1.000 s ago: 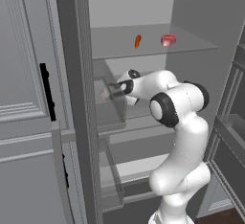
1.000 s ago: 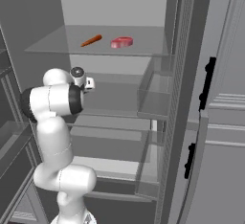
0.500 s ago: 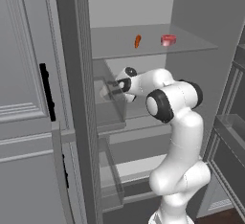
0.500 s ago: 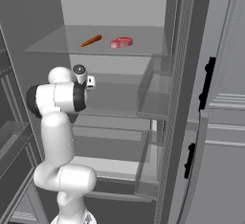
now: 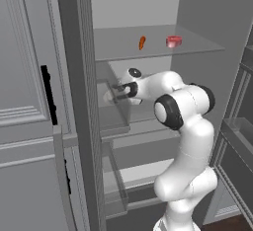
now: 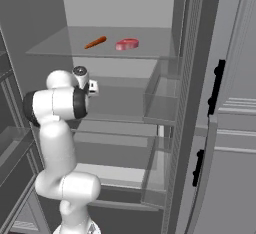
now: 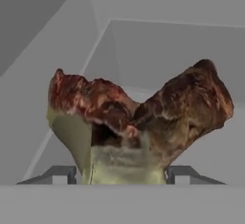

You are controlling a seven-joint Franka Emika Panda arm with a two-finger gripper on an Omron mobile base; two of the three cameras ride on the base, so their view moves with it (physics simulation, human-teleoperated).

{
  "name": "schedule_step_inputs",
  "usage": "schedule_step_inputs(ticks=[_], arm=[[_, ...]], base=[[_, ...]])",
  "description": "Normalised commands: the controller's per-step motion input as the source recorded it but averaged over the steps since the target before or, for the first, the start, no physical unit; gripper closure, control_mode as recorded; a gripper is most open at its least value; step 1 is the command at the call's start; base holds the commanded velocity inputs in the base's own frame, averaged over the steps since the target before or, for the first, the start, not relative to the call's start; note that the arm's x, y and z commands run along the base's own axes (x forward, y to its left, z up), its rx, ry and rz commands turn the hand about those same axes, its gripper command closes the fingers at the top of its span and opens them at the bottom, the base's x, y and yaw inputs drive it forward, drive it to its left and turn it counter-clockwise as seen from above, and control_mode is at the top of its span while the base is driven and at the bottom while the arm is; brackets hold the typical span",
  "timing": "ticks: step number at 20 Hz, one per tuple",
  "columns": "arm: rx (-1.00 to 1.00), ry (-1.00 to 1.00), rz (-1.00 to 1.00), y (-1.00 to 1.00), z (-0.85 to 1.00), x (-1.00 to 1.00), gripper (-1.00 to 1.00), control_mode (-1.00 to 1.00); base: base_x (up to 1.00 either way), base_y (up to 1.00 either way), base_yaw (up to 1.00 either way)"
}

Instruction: Place one carrot and one steak in each tupperware on the nearby counter, to pack two identical lunches.

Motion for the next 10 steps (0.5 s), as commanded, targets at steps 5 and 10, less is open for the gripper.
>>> schedule_step_inputs(ticks=[5,10], arm=[[-0.03,-0.2,-0.04,-0.04,0.07,-1.0,1.0,-1.0],[-0.02,-0.3,-0.04,-0.23,0.58,-1.0,1.0,-1.0]], base=[[0.0,0.0,0.0],[0.0,0.0,0.0]])
